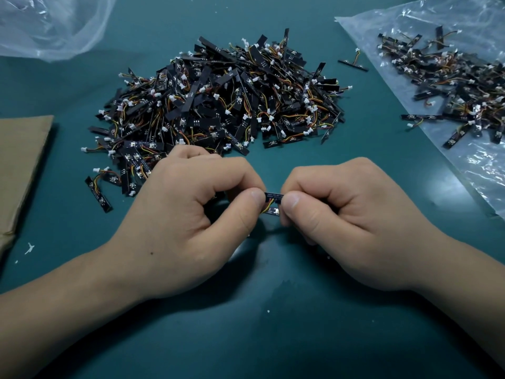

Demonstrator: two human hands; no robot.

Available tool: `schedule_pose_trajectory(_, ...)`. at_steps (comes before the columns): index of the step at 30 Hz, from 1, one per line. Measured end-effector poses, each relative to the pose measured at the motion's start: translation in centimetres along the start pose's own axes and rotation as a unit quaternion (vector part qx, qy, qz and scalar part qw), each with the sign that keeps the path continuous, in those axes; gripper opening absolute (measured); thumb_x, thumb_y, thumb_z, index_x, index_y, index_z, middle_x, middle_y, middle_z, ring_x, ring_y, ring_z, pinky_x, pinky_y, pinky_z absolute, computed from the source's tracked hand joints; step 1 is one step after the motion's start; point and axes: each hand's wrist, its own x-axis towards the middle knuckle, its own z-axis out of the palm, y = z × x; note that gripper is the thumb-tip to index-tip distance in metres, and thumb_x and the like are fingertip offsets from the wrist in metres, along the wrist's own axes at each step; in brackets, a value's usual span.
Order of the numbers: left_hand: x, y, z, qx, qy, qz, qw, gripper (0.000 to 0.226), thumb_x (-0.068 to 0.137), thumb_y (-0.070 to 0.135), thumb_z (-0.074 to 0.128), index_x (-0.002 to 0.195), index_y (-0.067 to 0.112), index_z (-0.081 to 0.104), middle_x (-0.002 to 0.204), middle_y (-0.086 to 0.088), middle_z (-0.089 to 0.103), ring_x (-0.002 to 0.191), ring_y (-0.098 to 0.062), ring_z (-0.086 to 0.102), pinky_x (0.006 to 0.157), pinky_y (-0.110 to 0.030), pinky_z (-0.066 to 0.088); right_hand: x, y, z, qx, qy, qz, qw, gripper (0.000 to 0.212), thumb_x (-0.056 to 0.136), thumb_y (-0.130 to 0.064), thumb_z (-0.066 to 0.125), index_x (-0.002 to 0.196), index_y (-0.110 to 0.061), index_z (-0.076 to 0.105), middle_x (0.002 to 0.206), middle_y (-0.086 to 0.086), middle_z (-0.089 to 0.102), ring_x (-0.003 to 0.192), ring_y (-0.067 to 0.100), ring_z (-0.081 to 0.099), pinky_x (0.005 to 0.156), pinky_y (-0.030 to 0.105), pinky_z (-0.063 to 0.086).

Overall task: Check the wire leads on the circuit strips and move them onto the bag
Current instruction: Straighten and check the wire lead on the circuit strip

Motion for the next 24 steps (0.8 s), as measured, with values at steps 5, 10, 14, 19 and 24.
schedule_pose_trajectory(5, -0.06, -0.07, -0.03, -0.018, 0.007, -0.027, 0.999, 0.027, 0.089, 0.034, 0.047, 0.106, 0.013, 0.046, 0.076, -0.010, 0.068, 0.069, -0.033, 0.062, 0.066, -0.054, 0.051, 0.07, 0.01, 0.03, -0.005, 0.000, -0.001, 1.000, 0.026, 0.100, -0.023, 0.054, 0.077, -0.028, 0.063, 0.053, -0.011, 0.049, 0.050, 0.016, 0.050, 0.050, 0.021, 0.035)
schedule_pose_trajectory(10, -0.06, -0.07, 0.03, -0.021, 0.003, -0.026, 0.999, 0.027, 0.090, 0.034, 0.047, 0.108, 0.013, 0.046, 0.077, -0.010, 0.069, 0.070, -0.032, 0.063, 0.067, -0.053, 0.052, 0.00, 0.08, -0.08, 0.003, 0.001, -0.003, 1.000, 0.025, 0.101, -0.023, 0.054, 0.079, -0.025, 0.066, 0.055, -0.007, 0.051, 0.050, 0.016, 0.049, 0.050, 0.021, 0.035)
schedule_pose_trajectory(14, -0.03, -0.02, -0.08, -0.017, 0.004, -0.026, 1.000, 0.027, 0.090, 0.035, 0.046, 0.108, 0.015, 0.047, 0.080, -0.010, 0.069, 0.072, -0.032, 0.063, 0.068, -0.055, 0.052, -0.01, 0.13, 0.01, -0.001, 0.005, -0.007, 1.000, 0.025, 0.102, -0.023, 0.053, 0.081, -0.025, 0.066, 0.056, -0.003, 0.054, 0.052, 0.019, 0.052, 0.051, 0.029, 0.040)
schedule_pose_trajectory(19, 0.06, 0.12, -0.04, -0.012, 0.006, -0.019, 1.000, 0.031, 0.089, 0.035, 0.045, 0.111, 0.013, 0.043, 0.077, -0.011, 0.069, 0.069, -0.033, 0.062, 0.066, -0.054, 0.052, -0.10, 0.10, 0.02, 0.010, 0.002, -0.004, 1.000, 0.026, 0.100, -0.034, 0.051, 0.078, -0.024, 0.062, 0.058, 0.000, 0.055, 0.053, 0.020, 0.053, 0.051, 0.034, 0.041)
schedule_pose_trajectory(24, 0.08, 0.57, -0.17, -0.053, 0.012, -0.033, 0.998, 0.031, 0.090, 0.037, 0.047, 0.112, 0.014, 0.046, 0.079, -0.009, 0.070, 0.071, -0.028, 0.064, 0.068, -0.048, 0.054, -0.10, 0.20, 0.07, 0.022, 0.012, 0.002, 1.000, 0.023, 0.100, -0.023, 0.056, 0.078, -0.021, 0.065, 0.058, 0.002, 0.055, 0.053, 0.019, 0.051, 0.051, 0.032, 0.041)
